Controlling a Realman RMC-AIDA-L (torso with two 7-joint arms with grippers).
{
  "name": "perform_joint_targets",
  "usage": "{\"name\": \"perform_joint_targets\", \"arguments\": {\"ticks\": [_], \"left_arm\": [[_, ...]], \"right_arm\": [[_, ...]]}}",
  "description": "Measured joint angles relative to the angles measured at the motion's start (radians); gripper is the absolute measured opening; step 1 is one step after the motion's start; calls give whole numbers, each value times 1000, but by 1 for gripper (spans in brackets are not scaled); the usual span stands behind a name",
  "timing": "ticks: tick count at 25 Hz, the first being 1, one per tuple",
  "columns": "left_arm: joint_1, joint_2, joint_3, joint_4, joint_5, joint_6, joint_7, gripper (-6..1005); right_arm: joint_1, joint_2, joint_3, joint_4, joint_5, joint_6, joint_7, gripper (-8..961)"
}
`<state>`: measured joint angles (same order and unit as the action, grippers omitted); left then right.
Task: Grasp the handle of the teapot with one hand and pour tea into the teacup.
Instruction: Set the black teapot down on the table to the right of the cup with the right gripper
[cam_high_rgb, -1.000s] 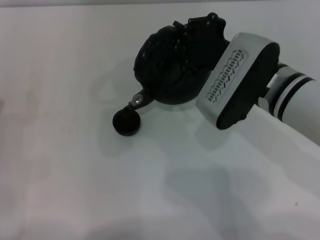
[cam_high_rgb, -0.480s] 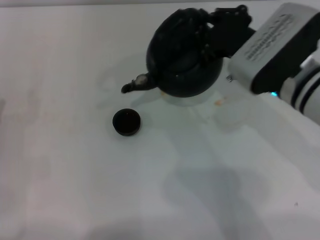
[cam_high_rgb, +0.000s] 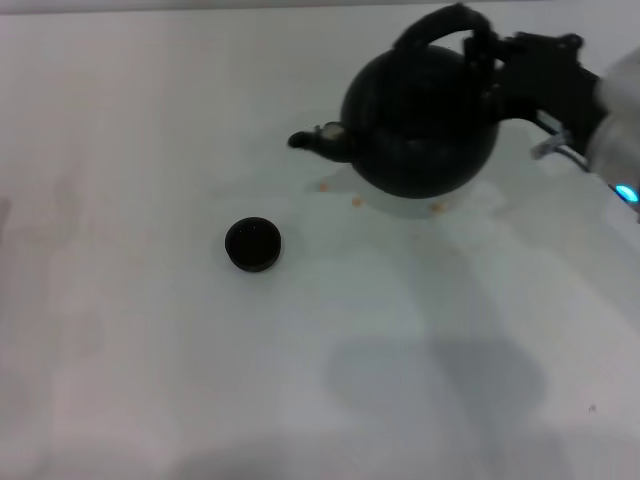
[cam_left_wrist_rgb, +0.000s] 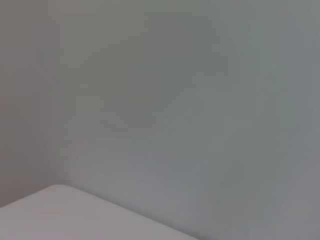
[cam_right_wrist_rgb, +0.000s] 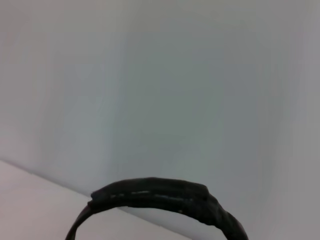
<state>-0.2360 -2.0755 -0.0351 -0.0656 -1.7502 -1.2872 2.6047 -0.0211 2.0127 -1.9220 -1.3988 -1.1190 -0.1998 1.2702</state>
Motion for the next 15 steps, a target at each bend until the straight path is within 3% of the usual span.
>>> {"name": "perform_joint_targets", "arguments": {"ticks": [6,15], "left_arm": [[0,0,0,2,-3,4,0,887],[-5,0,0,3,-1,8,0,888]], "right_arm": [[-16,-2,94,91,103,-144,1,111],[-6,-3,123,182,138,-190,28,111]]}}
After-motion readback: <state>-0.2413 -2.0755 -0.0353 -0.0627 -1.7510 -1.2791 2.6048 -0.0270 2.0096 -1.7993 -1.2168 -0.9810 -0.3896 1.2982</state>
